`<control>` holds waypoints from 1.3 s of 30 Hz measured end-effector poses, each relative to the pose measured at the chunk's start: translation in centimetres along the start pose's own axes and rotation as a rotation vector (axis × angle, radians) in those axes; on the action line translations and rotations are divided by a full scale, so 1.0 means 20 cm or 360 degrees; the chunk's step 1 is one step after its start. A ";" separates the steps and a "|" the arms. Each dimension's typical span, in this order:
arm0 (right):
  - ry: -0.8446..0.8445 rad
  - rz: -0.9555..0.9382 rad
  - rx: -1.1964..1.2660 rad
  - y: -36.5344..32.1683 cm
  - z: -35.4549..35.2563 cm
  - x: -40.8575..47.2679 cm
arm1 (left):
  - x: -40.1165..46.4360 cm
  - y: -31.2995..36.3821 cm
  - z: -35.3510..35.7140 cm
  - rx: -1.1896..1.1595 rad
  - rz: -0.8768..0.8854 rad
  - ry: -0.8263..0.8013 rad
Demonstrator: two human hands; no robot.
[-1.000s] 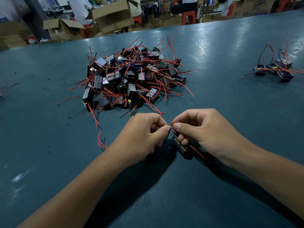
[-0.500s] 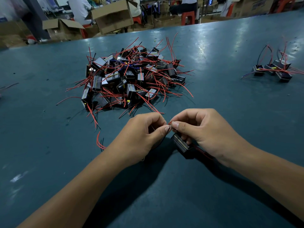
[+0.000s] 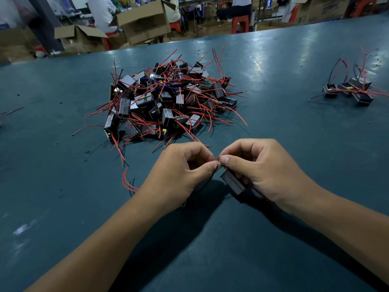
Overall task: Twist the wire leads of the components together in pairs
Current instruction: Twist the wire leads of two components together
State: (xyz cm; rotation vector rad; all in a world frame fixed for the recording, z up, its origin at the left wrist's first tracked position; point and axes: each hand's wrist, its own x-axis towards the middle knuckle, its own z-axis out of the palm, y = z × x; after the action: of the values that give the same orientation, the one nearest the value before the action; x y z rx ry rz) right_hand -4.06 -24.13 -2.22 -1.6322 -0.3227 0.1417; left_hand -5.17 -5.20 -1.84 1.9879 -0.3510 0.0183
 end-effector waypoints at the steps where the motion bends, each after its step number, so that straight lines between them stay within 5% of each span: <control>1: 0.0006 -0.0011 -0.0010 0.00 0.00 0.00 | 0.00 0.00 0.00 0.0011 0.0005 0.0008; 28: -0.0065 -0.0170 -0.0174 -0.02 0.00 0.00 | -0.03 0.09 -0.01 0.0058 0.0065 -0.0034; 35: -0.0113 -0.0230 -0.0394 -0.04 -0.01 -0.03 | -0.01 0.11 -0.02 0.0652 0.0403 0.0052; 39: -0.0094 -0.0277 -0.0526 -0.04 0.00 -0.03 | -0.02 0.12 -0.01 0.0766 0.0363 0.0068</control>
State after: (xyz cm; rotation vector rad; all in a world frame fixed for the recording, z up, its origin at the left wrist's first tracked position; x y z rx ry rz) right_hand -4.80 -24.26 -1.41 -1.9184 -0.5547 0.0033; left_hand -6.14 -5.96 0.32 2.4051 -0.5863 0.3158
